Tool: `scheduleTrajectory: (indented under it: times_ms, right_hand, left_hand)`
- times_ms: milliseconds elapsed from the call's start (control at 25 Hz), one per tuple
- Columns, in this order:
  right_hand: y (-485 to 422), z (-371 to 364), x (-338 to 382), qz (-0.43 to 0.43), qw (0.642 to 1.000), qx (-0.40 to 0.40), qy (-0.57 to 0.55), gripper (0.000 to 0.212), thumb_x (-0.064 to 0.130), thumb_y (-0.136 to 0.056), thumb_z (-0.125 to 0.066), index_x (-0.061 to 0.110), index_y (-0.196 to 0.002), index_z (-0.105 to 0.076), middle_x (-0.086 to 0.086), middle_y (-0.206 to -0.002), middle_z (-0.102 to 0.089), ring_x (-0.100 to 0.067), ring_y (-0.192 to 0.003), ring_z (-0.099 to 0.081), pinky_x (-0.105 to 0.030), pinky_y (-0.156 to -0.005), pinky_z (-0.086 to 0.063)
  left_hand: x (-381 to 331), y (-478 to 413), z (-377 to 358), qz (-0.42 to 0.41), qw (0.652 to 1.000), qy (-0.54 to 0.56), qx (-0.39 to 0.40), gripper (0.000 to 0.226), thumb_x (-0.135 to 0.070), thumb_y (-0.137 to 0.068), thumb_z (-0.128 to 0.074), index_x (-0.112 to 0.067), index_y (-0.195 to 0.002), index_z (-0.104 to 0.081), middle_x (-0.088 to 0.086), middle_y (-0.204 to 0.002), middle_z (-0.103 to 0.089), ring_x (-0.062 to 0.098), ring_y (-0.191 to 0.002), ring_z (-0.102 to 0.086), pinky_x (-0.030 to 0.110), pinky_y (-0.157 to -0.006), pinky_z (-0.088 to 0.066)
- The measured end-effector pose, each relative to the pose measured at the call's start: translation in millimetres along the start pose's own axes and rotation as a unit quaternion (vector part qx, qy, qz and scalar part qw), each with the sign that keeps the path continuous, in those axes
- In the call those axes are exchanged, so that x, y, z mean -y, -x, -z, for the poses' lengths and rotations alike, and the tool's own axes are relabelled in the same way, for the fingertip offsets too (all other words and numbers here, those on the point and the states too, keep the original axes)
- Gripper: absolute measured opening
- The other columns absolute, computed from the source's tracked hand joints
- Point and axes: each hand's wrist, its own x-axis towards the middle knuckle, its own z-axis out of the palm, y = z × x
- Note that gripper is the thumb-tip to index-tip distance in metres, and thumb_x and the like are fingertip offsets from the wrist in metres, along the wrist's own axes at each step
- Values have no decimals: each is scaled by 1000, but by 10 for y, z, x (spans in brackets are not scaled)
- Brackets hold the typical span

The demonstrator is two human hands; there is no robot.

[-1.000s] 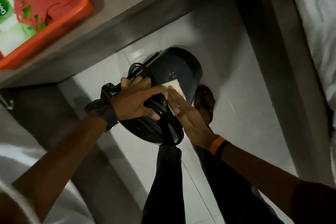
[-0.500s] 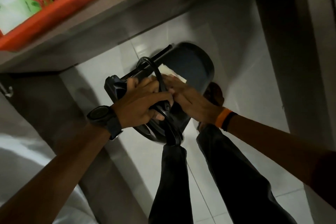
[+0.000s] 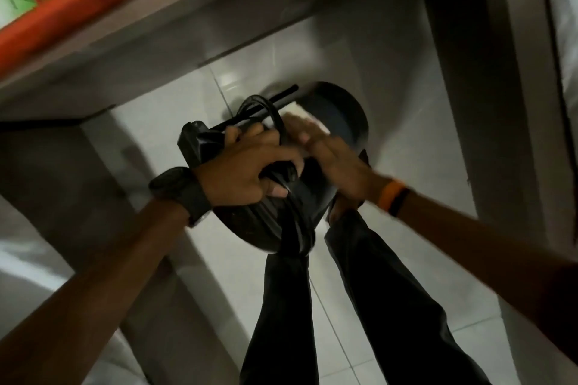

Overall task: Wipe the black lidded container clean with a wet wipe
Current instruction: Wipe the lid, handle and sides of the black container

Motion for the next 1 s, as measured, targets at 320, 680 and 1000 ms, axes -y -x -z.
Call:
scheduleTrajectory:
  times_ms: [320, 680, 1000]
  right_hand:
    - [-403, 697, -616, -186, 969, -152, 60, 48, 31, -114, -26, 23, -161, -29, 1, -173, -19, -15, -162, -14, -41, -133, -9]
    - [-128, 547, -361, -20, 994, -105, -22, 50, 28, -111, -29, 17, -159, -35, -2, -169, -33, -17, -159, -26, -37, -133, -16]
    - [-15, 408, -68, 7, 992, -36, -121, 44, 39, -110, -30, 37, -147, -54, 18, -158, -49, -1, -153, -35, -34, -131, -20]
  left_hand:
    - [96, -222, 50, 33, 989, 138, -32, 27, -26, -82, -76, -38, -101, -61, -20, -91, -51, 8, -95, -41, 29, -87, -29]
    - [291, -411, 457, 54, 958, 265, -95, 26, -10, -86, -70, -12, -111, -63, 31, -91, -53, 30, -82, -50, 35, -82, -42]
    - [412, -568, 363, 80, 923, 322, -196, 24, -16, -90, -69, -5, -111, -64, -14, -64, -53, -3, -63, -50, 5, -69, -42]
